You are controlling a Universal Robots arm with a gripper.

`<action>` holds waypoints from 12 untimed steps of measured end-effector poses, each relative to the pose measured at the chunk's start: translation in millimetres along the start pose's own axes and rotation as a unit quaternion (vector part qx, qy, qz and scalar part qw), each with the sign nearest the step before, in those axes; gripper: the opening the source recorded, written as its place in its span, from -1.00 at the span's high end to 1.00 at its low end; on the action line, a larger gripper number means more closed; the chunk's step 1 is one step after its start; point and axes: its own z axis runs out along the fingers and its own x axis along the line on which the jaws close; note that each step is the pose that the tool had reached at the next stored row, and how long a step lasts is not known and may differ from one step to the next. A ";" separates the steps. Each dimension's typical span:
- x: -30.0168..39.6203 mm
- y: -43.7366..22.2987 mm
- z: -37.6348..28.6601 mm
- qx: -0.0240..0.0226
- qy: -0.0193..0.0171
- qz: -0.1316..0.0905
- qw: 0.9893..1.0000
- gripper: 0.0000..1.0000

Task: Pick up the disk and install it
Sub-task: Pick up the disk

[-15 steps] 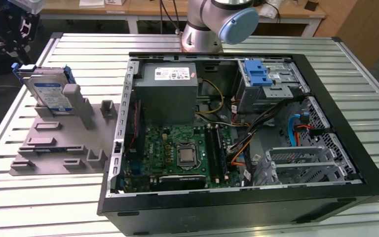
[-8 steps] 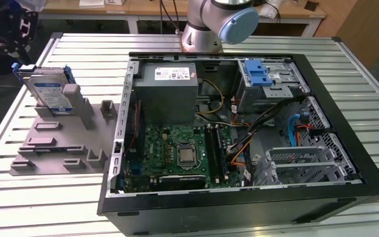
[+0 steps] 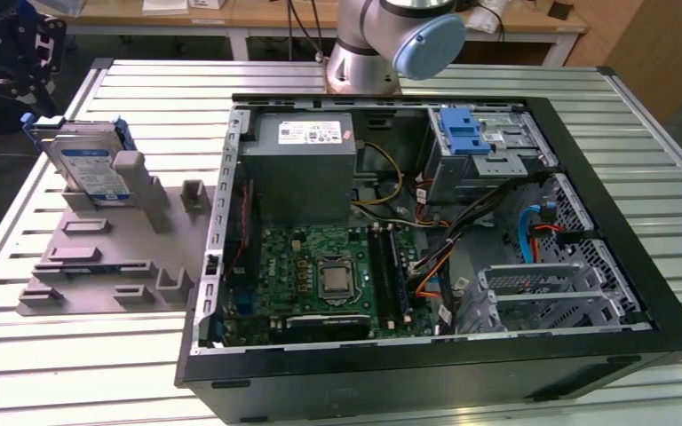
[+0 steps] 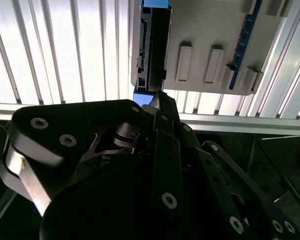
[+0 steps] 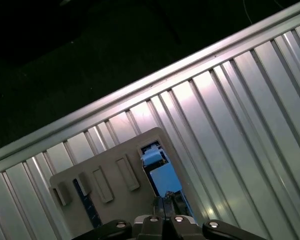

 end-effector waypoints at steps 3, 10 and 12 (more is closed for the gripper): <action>0.0 0.0 0.0 0.000 0.000 0.000 1.000 0.79; 0.0 0.0 0.0 0.000 0.000 0.000 1.000 0.79; 0.0 0.0 0.0 0.000 0.000 0.000 1.000 0.79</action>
